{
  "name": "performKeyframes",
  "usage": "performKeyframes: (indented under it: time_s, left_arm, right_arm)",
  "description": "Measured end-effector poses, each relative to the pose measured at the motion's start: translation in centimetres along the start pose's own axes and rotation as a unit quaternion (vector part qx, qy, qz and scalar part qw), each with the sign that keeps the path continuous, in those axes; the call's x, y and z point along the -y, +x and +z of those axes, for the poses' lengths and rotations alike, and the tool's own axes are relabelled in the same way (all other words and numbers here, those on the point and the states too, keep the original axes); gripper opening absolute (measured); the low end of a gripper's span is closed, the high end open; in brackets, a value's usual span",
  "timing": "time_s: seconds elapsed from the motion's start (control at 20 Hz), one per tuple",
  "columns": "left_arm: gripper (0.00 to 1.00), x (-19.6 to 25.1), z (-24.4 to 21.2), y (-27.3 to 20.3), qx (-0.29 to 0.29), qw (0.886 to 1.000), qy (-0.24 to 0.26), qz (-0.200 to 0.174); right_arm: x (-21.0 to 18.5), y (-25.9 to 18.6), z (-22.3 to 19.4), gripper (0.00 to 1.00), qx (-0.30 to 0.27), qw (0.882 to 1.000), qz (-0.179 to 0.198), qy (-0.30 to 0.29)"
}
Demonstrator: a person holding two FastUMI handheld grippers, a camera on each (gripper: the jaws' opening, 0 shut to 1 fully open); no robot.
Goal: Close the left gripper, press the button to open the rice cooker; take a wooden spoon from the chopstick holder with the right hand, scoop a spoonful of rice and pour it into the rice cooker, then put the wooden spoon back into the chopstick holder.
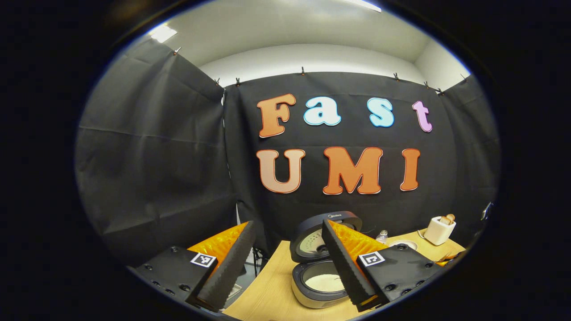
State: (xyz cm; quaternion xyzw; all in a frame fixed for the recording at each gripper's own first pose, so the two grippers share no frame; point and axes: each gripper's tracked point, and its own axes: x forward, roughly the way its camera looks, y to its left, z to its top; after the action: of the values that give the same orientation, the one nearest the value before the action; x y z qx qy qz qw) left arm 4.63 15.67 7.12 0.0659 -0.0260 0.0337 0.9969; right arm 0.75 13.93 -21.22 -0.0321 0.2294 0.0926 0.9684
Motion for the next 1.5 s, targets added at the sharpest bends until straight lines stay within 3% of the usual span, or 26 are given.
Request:
performKeyframes:
  time_s: [0.55, 0.85, 1.0, 1.15, 1.5]
  left_arm:
    - [1.0, -2.5, -1.8, 1.8, -0.012, 1.0, -0.008, -0.022]
    - [1.0, -2.9, -2.6, 2.4, -0.019, 0.999, -0.017, -0.031]
    - [1.0, -2.9, -2.9, 2.5, -0.025, 0.999, -0.019, -0.032]
    - [1.0, -2.8, -3.1, 2.5, -0.028, 0.999, -0.018, -0.034]
    - [1.0, -2.5, -3.9, 2.4, -0.038, 0.998, -0.022, -0.034]
  right_arm:
    - [-2.6, -0.5, -4.6, 0.12, -0.093, 0.994, -0.03, -0.055]
    - [-5.0, -1.1, -5.3, 0.12, -0.112, 0.991, 0.003, 0.067]
    - [-6.8, -1.0, -5.2, 0.12, -0.114, 0.983, 0.034, 0.141]
    - [-7.3, -0.7, -5.0, 0.12, -0.102, 0.977, 0.054, 0.178]
    - [-6.0, -0.6, -5.3, 0.13, -0.079, 0.956, 0.067, 0.275]
